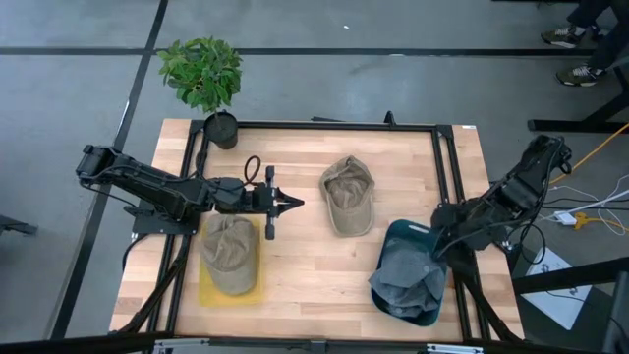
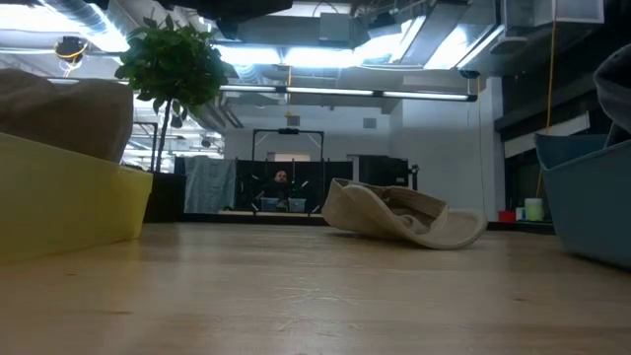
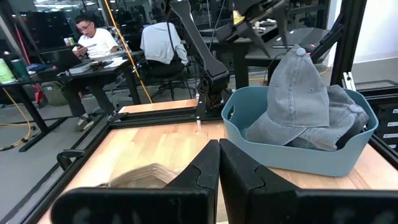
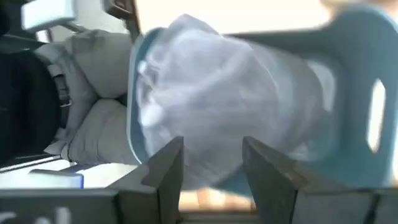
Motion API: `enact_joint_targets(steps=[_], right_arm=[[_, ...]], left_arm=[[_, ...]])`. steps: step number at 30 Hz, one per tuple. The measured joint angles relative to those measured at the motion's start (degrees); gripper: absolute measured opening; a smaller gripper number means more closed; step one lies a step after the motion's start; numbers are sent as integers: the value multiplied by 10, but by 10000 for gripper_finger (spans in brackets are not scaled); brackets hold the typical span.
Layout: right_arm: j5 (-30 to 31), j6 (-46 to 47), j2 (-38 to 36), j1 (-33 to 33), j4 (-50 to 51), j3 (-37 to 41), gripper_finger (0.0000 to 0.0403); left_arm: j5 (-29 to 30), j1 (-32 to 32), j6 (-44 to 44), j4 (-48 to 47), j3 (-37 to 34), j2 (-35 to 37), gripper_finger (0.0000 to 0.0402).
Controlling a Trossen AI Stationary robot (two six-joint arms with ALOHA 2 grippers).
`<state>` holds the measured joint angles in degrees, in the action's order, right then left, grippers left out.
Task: Pick & Place hat
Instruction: Put the blue cap into the blue bin
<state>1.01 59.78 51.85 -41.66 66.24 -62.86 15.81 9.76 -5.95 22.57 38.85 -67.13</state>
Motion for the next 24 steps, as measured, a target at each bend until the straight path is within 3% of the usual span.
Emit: enact_joint_targets(steps=[5,12,16,24], right_arm=[[37,-64,30,7,-41,0,124],[113,-230,115,23,-85,0,11],[98,-309,141,43,-145,-5,14],[18,-372,183,35,-136,-89,16]], left_arm=[[2,0,-5,0,0,0,2],[2,-2,-9,0,0,0,9],[2,-2,-9,0,0,0,5],[2,-2,-9,0,0,0,8]])
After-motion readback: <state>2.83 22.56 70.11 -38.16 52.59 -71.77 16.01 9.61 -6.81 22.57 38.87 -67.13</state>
